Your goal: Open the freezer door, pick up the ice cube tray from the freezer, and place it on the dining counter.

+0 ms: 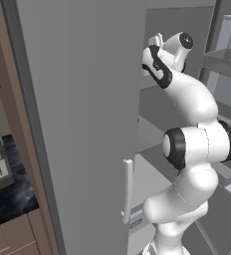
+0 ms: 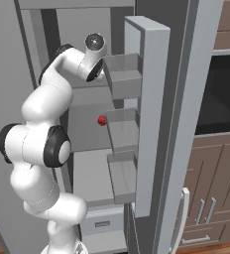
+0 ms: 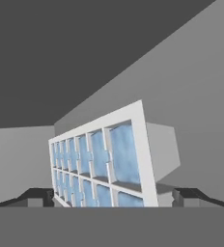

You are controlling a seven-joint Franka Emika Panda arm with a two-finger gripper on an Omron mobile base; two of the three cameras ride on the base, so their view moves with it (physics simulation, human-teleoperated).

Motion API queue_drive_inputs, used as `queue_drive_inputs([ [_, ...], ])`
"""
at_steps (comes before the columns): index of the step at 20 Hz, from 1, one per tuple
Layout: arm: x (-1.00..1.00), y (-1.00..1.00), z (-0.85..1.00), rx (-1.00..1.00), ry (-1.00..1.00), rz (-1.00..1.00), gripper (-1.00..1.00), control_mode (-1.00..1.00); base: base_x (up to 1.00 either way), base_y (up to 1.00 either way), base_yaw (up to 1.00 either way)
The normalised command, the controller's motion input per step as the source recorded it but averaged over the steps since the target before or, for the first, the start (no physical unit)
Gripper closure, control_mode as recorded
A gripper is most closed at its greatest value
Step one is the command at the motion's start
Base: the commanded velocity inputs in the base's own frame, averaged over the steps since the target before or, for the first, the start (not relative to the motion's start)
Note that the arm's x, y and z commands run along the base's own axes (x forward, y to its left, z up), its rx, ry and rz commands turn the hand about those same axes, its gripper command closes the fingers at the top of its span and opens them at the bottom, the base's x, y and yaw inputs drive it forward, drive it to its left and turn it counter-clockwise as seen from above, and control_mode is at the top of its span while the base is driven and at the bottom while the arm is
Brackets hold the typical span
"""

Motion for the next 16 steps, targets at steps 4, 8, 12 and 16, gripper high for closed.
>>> queue_drive_inputs([
  [4, 0.0, 0.0, 0.0, 0.0, 0.0, 0.0, 1.0, -1.0, 0.0, 0.0, 0.0],
  [8, 0.0, 0.0, 0.0, 0.0, 0.0, 0.0, 1.0, -1.0, 0.0, 0.0, 0.0],
  [12, 0.0, 0.0, 0.0, 0.0, 0.0, 0.0, 1.0, -1.0, 0.0, 0.0, 0.0],
  [16, 0.0, 0.0, 0.0, 0.0, 0.0, 0.0, 1.0, -1.0, 0.0, 0.0, 0.0],
])
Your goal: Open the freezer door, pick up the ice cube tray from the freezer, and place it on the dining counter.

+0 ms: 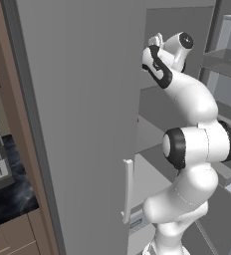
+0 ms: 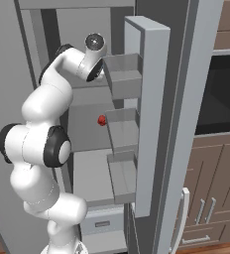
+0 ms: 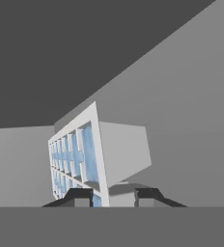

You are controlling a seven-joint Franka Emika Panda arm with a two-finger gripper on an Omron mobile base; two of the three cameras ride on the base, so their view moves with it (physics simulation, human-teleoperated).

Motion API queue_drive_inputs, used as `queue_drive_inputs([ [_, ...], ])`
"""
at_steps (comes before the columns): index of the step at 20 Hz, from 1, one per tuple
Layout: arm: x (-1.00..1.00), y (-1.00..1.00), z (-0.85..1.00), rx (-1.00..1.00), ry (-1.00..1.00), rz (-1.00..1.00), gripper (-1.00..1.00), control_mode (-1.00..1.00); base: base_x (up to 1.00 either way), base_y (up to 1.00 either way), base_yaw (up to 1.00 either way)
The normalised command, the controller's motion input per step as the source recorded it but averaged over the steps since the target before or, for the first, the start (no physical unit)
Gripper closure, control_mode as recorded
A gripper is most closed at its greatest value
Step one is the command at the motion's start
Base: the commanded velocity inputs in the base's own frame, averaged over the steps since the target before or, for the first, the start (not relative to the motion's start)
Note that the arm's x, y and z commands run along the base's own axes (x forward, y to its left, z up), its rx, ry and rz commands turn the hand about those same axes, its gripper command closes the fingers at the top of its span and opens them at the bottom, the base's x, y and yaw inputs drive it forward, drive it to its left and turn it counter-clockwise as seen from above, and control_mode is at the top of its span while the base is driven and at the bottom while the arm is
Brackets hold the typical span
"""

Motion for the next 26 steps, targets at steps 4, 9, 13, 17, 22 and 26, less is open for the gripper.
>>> queue_drive_inputs([
  [4, 0.0, 0.0, 0.0, 0.0, 0.0, 0.0, 1.0, -1.0, 0.0, 0.0, 0.0],
  [9, 0.0, 0.0, 0.0, 0.0, 0.0, 0.0, 1.0, -1.0, 0.0, 0.0, 0.0],
  [13, 0.0, 0.0, 0.0, 0.0, 0.0, 0.0, 1.0, -1.0, 0.0, 0.0, 0.0],
  [17, -0.08, 0.0, 0.0, 0.0, 0.0, 0.0, 1.0, -1.0, 0.0, 0.0, 0.0],
  [22, -0.49, 0.0, 0.0, 0.0, -0.02, 0.0, 1.0, -1.0, 0.0, 0.0, 0.0],
  [26, -0.71, 0.01, 0.08, 0.0, -0.03, 0.0, 1.0, -1.0, 0.0, 0.0, 0.0],
])
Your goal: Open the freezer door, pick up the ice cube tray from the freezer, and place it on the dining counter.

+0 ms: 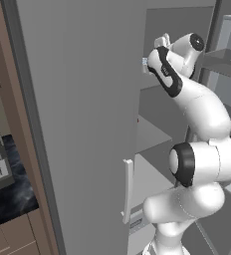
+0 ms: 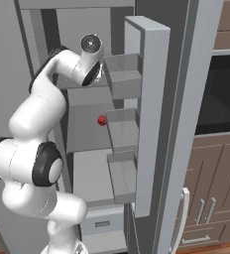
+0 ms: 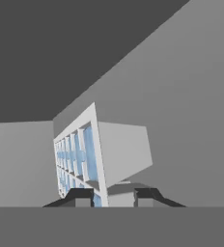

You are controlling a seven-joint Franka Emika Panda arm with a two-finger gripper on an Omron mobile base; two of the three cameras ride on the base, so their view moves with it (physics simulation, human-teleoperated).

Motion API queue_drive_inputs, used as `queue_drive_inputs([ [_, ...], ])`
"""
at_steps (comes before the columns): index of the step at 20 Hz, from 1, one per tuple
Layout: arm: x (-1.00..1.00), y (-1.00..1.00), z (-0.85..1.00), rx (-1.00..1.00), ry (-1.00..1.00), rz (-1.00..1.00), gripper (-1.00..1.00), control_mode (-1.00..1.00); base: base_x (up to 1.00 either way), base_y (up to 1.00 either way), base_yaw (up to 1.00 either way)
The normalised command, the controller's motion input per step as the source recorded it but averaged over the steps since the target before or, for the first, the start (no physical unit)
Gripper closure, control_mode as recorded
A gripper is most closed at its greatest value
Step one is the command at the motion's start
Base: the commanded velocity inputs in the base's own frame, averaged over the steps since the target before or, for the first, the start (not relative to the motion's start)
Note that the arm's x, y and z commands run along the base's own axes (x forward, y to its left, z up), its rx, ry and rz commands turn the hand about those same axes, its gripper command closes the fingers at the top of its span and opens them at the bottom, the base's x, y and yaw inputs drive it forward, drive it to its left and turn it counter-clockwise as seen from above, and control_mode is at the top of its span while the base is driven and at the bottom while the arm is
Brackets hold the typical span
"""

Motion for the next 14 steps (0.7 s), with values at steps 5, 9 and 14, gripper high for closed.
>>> queue_drive_inputs([
  [5, -0.64, 0.07, 0.03, 0.0, -0.01, 0.0, 1.0, -1.0, 0.0, 0.0, 0.0],
  [9, -0.38, 0.01, 0.02, 0.0, -0.02, -0.01, 1.0, -1.0, 0.0, 0.0, 0.0],
  [14, -0.35, 0.0, 0.07, 0.0, -0.02, -0.02, 1.0, -1.0, 0.0, 0.0, 0.0],
])
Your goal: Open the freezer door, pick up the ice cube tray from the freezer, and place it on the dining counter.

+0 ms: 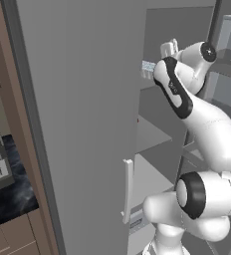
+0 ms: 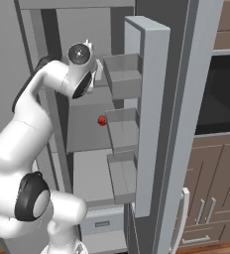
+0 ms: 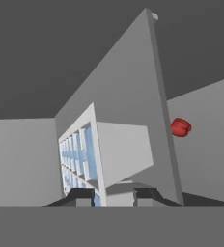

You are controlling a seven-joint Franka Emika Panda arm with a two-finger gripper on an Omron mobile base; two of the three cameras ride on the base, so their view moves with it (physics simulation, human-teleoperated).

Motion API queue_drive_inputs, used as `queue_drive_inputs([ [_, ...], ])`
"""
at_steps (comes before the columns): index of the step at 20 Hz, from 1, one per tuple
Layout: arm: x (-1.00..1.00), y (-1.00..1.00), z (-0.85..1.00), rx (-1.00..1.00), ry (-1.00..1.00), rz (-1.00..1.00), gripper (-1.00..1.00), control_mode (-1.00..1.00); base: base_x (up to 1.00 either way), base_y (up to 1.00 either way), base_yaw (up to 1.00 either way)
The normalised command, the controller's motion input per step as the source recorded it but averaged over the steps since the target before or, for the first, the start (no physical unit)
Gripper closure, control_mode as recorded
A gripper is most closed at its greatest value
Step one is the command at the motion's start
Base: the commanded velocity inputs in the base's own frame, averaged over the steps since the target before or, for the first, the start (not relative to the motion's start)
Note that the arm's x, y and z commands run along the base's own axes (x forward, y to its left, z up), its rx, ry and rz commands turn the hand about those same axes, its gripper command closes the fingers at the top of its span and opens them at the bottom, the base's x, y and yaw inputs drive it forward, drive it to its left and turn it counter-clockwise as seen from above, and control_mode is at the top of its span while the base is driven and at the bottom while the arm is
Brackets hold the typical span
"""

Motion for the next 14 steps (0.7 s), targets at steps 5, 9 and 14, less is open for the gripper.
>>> queue_drive_inputs([
  [5, -0.5, -0.01, 0.21, 0.0, 0.0, -0.04, 1.0, -1.0, 0.0, 0.0, 0.0],
  [9, -0.63, 0.0, 0.34, 0.0, 0.0, -0.06, 1.0, -1.0, 0.0, 0.0, 0.0],
  [14, -0.61, 0.0, 0.28, 0.0, 0.0, -0.04, 1.0, -1.0, 0.0, 0.0, 0.0],
])
